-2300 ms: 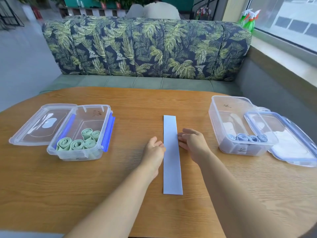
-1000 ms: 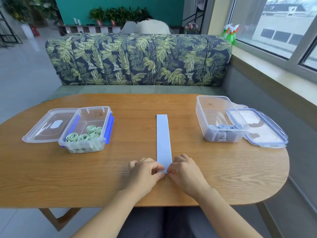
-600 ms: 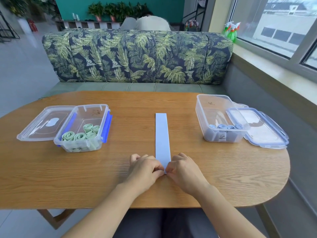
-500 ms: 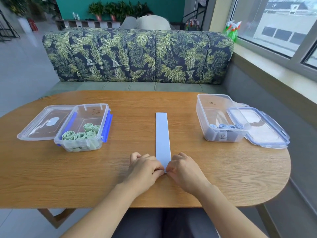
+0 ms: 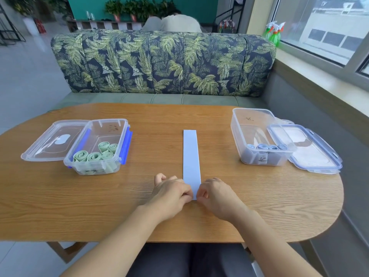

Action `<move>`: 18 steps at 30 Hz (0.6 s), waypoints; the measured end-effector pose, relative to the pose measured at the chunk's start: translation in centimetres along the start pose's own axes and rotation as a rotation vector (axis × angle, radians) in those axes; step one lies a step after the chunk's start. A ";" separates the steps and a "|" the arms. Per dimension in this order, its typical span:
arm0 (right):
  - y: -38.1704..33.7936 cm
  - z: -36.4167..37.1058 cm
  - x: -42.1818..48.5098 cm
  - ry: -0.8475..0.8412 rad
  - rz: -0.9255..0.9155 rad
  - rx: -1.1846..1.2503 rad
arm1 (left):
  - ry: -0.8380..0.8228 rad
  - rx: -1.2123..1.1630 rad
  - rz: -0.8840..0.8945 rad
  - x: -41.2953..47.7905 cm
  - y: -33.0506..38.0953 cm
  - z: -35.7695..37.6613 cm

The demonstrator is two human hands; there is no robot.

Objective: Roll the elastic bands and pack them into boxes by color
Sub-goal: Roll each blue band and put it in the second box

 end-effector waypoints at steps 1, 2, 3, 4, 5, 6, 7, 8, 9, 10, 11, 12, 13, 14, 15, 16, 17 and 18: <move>0.1 -0.1 0.2 -0.030 0.018 0.008 | -0.033 -0.026 -0.010 0.2 -0.1 0.0; 0.2 -0.2 0.4 -0.065 0.038 0.019 | -0.065 -0.048 -0.024 0.3 -0.2 -0.1; 0.2 -0.3 0.6 -0.104 0.063 0.031 | -0.094 -0.066 -0.037 0.4 -0.3 -0.1; 0.3 -0.4 0.8 -0.147 0.091 0.045 | -0.115 -0.082 -0.051 0.5 -0.4 -0.1; 0.3 -0.5 1.1 -0.192 0.117 0.055 | -0.133 -0.102 -0.066 0.6 -0.5 -0.2; 0.3 -0.6 1.3 -0.232 0.136 0.059 | -0.151 -0.125 -0.083 0.7 -0.7 -0.3; 0.4 -0.7 1.5 -0.267 0.149 0.063 | -0.164 -0.148 -0.099 0.7 -0.8 -0.4; 0.5 -0.8 1.7 -0.291 0.158 0.070 | -0.172 -0.165 -0.115 0.8 -0.9 -0.5; 0.6 -0.8 1.8 -0.306 0.165 0.079 | -0.178 -0.176 -0.131 0.9 -1.0 -0.6; 0.6 -0.9 2.0 -0.312 0.173 0.088 | -0.180 -0.180 -0.146 1.0 -1.0 -0.7; 0.7 -0.9 2.1 -0.313 0.183 0.094 | -0.180 -0.184 -0.162 1.1 -1.0 -0.8; 0.8 -1.0 2.2 -0.312 0.194 0.099 | -0.179 -0.193 -0.180 1.2 -1.0 -0.9; 1.0 -1.0 2.4 -0.310 0.203 0.098 | -0.180 -0.207 -0.200 1.3 -0.9 -0.9; 1.0 -1.1 2.5 -0.310 0.211 0.092 | -0.180 -0.218 -0.220 1.4 -1.0 -1.0; 1.1 -1.1 2.6 -0.313 0.220 0.087 | -0.177 -0.223 -0.236 1.5 -1.0 -1.0; 1.1 -1.1 2.7 -0.317 0.227 0.087 | -0.175 -0.223 -0.248 1.5 -1.0 -1.1; 1.1 -1.2 2.9 -0.320 0.233 0.089 | -0.172 -0.219 -0.256 1.6 -1.1 -1.1; 1.1 -1.2 2.9 -0.322 0.233 0.088 | -0.172 -0.214 -0.261 1.7 -1.2 -1.1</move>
Point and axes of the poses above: each hand's wrist, its own x-axis towards the middle knuckle, its own z-axis out of the palm, y = z × x, the point moved 3 cm from there along x, towards the middle knuckle, and after that the axes turned 1 degree about x, right-handed, at the moved point
